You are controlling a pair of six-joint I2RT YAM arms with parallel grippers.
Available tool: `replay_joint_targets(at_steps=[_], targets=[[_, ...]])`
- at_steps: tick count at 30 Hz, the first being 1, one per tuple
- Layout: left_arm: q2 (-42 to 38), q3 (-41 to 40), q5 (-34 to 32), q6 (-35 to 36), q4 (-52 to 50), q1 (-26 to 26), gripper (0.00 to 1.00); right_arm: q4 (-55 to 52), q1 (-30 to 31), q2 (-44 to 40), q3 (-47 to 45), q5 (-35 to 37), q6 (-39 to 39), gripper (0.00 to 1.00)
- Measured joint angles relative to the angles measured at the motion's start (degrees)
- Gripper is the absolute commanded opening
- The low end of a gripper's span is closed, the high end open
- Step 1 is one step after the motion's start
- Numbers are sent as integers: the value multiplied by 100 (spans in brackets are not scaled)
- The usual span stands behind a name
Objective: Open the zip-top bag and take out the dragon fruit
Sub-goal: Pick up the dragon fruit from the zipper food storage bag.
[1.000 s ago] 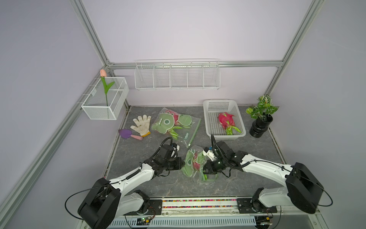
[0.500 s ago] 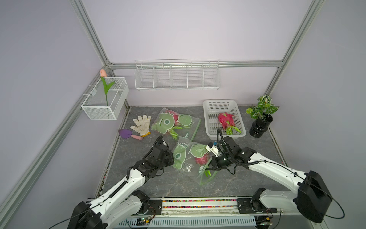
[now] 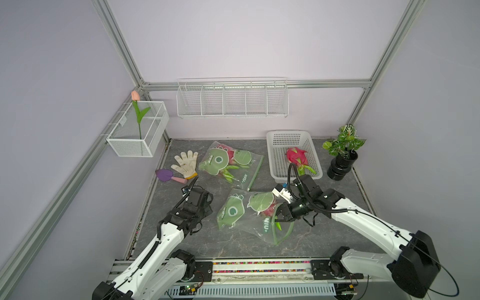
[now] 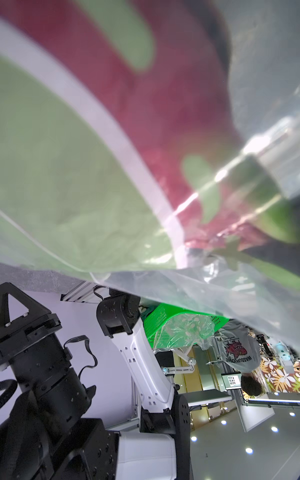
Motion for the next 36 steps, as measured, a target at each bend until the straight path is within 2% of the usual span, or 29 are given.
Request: replay_joint_targets(at_steps=[5,8,9,11,13,15,19,23,26,33,36], targets=[[-98,0,-136,0,-46,306,0,-632,-214,-149,4,-63,-317,7],[-225,-9,17,52,50,380,0,-890,-378,-264,4,-81,-439,7],[-293,-44,208,107,197,385,6,-942,-417,-302,4,-87,-463,7],[-426,-195,782,284,651,389,24,-1019,-463,-345,4,-101,-503,7],[-487,-439,1563,444,1274,389,42,-1045,-474,-343,4,-101,-522,7],[-417,-634,2247,540,1799,372,56,-1049,-474,-343,4,-96,-522,7],[7,-664,3091,798,2341,2,70,-1047,-476,-293,4,-76,-522,7],[575,-621,3471,1014,2671,-404,73,-1045,-479,-251,4,-42,-522,7],[1062,-619,3676,1115,2949,-503,70,-1023,-479,-251,4,2,-522,7],[1696,-619,3934,1213,3541,-570,55,-750,-479,-197,-55,310,-518,10],[1853,-619,3934,1202,3742,-570,40,-542,-479,-118,-160,337,-514,10]])
